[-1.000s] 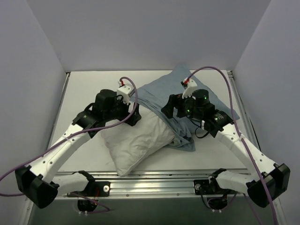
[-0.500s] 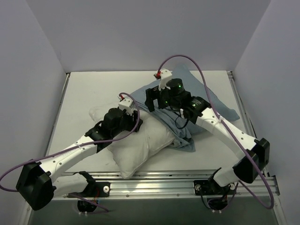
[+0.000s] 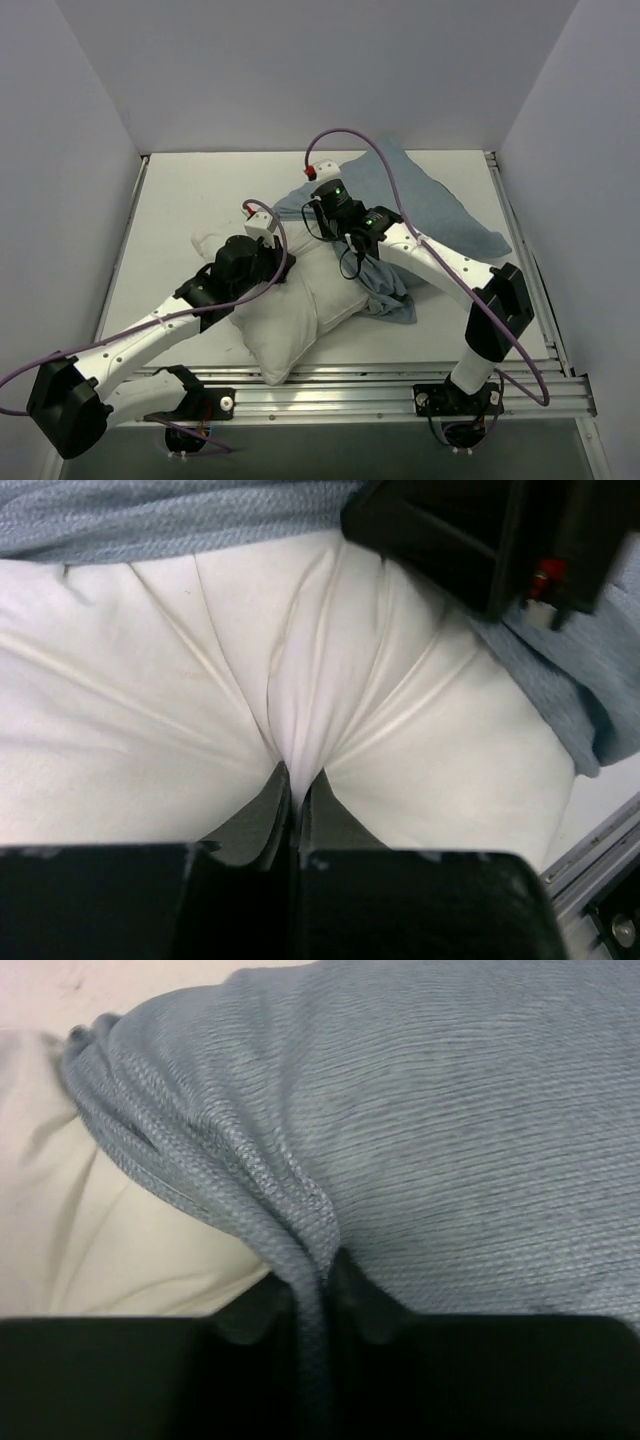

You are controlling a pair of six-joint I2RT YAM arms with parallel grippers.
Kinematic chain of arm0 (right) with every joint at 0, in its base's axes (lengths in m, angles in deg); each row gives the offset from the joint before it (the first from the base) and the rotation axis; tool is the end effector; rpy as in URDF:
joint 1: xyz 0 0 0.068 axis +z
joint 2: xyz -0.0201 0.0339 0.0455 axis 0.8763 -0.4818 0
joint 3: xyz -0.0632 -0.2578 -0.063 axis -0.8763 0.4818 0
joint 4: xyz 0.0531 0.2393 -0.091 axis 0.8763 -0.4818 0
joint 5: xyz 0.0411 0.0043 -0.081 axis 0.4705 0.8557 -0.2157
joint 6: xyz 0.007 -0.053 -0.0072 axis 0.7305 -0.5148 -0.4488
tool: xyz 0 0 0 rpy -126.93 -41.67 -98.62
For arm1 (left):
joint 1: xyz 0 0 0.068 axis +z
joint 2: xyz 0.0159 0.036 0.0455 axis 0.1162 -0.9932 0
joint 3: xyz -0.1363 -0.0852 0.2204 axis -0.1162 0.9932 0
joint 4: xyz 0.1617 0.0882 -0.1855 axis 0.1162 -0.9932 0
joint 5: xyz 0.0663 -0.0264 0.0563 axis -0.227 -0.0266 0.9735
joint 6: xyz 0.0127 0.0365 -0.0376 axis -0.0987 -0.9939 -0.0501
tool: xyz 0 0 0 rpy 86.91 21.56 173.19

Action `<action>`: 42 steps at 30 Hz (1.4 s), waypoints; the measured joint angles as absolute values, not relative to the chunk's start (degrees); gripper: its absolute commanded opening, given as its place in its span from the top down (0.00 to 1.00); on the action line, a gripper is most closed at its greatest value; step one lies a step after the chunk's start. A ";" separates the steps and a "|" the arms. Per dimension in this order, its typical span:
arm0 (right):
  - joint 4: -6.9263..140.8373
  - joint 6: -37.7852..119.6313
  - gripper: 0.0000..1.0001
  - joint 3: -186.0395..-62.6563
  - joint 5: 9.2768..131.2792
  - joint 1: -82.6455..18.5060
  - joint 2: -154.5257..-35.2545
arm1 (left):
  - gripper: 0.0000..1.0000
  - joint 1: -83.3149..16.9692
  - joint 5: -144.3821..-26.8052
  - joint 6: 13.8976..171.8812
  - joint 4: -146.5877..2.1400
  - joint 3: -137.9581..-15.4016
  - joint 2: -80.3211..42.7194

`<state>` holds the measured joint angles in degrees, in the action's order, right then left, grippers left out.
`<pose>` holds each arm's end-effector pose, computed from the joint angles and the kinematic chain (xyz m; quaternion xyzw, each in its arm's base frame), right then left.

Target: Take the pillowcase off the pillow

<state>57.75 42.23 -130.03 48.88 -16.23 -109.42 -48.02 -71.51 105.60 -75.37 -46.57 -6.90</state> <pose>0.2871 0.2746 0.3295 -0.2014 0.8110 0.1514 0.5280 0.1925 -0.1646 0.2742 0.0953 0.8253 -0.2652 0.4893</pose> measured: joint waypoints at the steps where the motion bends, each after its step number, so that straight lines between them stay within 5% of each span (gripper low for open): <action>1: 57.92 42.60 1.00 -130.05 48.03 -16.64 -109.79 | 0.98 -48.17 -71.49 106.02 -76.66 -46.84 -6.03; 10: 56.68 49.68 1.00 -132.76 47.09 -32.44 -111.65 | 0.98 -48.65 -71.49 109.30 -88.65 -47.23 8.33; 15: 52.37 57.00 1.00 -132.94 58.78 -42.85 -111.28 | 0.98 -48.69 -71.33 110.98 -94.36 -47.23 15.77; 25: 51.28 58.60 1.00 -132.81 76.57 -44.57 -110.91 | 0.98 -48.98 -67.92 111.53 -106.53 -50.31 22.96; 32: 59.17 53.55 0.59 -132.98 75.24 -39.18 -111.21 | 0.96 -48.85 -64.47 108.10 -104.76 -51.01 14.98; 34: 60.72 52.48 0.46 -133.20 73.86 -37.89 -111.21 | 0.82 -48.69 -63.18 107.35 -103.36 -52.10 10.65; 37: 61.86 50.42 0.34 -133.07 70.34 -35.66 -110.65 | 0.25 -48.45 -62.59 105.71 -102.03 -55.56 4.14; 39: 62.43 49.31 0.29 -130.82 66.98 -34.02 -108.33 | 0.07 -48.47 -63.38 104.80 -100.26 -56.69 2.63; 42: 62.51 48.70 0.25 -124.07 62.06 -30.59 -100.50 | 0.03 -48.98 -65.65 103.42 -98.58 -57.26 3.42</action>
<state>62.51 48.70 -124.07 62.06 -30.59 -100.50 -48.98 -65.65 103.42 -98.58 -57.26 3.42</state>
